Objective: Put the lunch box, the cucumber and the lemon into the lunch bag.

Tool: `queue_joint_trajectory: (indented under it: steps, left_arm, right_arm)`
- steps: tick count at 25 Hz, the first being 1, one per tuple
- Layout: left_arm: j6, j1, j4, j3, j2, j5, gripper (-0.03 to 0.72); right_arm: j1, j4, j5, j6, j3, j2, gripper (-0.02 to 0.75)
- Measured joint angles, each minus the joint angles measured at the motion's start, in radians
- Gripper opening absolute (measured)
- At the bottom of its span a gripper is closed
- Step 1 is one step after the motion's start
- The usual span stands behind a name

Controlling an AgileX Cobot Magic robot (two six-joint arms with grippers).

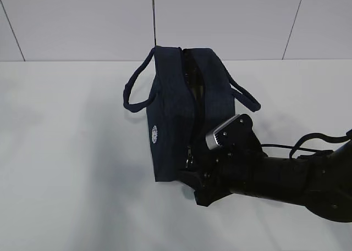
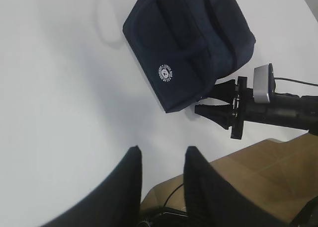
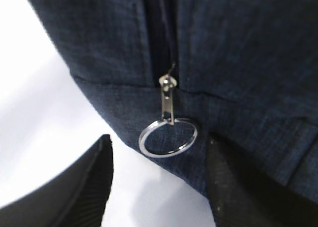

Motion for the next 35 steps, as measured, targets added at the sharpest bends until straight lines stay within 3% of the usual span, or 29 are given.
queue_joint_trajectory:
  steps: [14, 21, 25, 35]
  left_arm:
    - [0.0, 0.0, 0.0, 0.0, 0.0, -0.003, 0.208]
    - [0.0, 0.0, 0.0, 0.0, 0.0, -0.007, 0.208]
    - [0.0, 0.0, 0.0, 0.0, 0.0, -0.007, 0.208]
    - [0.0, 0.0, -0.001, 0.0, 0.0, -0.007, 0.208]
  right_arm:
    - [0.0, 0.098, -0.033, 0.079, 0.0, 0.0, 0.435]
    - [0.0, 0.115, -0.027, 0.079, 0.0, 0.0, 0.298]
    - [0.0, 0.115, -0.022, 0.079, 0.0, 0.0, 0.267]
    - [0.0, -0.008, -0.022, 0.079, -0.002, 0.0, 0.263]
